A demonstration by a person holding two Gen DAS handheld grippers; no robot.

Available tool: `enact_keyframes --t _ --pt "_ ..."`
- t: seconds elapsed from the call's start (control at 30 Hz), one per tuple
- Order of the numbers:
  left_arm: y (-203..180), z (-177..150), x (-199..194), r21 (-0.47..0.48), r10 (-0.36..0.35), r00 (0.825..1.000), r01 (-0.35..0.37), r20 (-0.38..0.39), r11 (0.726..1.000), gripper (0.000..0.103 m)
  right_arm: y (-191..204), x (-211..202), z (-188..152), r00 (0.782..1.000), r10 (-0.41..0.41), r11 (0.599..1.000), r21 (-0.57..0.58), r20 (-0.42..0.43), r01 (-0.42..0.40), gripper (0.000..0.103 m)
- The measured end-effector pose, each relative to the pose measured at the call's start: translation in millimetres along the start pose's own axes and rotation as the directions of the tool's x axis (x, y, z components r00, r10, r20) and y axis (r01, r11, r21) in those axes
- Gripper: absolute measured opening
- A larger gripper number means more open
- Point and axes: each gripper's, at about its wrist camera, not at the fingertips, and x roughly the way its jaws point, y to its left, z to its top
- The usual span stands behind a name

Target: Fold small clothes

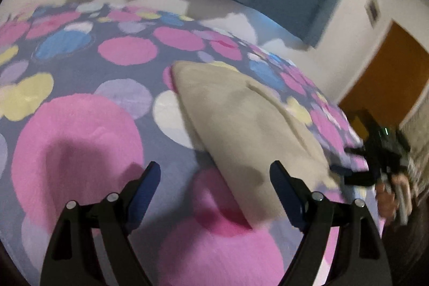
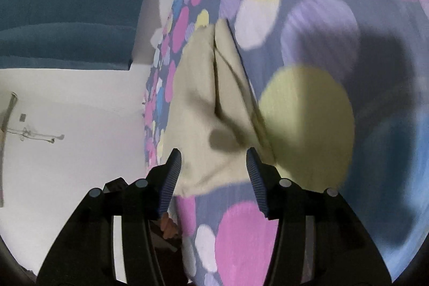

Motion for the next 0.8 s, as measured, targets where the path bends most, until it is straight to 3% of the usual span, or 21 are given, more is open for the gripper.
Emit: enact_keyframes --t 0.13,0.27,0.53,0.67,0.77,0.8 --pt "-33 -22 -3 0.145 0.041 0.999 -0.037 -0.027 0.989 0.082 -3 7 0 1.0 0.029 0.999 0.022 0.003 -0.029 0.05" --pt "-44 -30 8 0.196 0.109 0.991 -0.093 -0.071 0.976 0.082 -8 16 1 1.0 0.012 0.999 0.051 0.008 -0.012 0.051" --pt "-26 -25 29 0.044 0.096 0.985 -0.091 -0.144 0.995 0.082 -4 32 5 0.999 0.033 0.998 0.046 0.026 -0.034 0.051" --pt "-22 -28 32 0.014 0.088 0.983 -0.087 -0.159 0.996 0.082 2 42 13 0.999 0.012 1.0 0.011 0.038 -0.012 0.05" --pt "-19 -25 27 -0.004 0.11 0.985 -0.112 -0.134 0.994 0.082 9 48 16 0.999 -0.022 0.999 -0.026 0.031 0.023 0.027" --pt "-17 -24 26 -0.008 0.107 0.985 -0.11 -0.135 0.994 0.082 13 49 16 0.999 -0.024 0.999 -0.045 0.03 0.026 0.012"
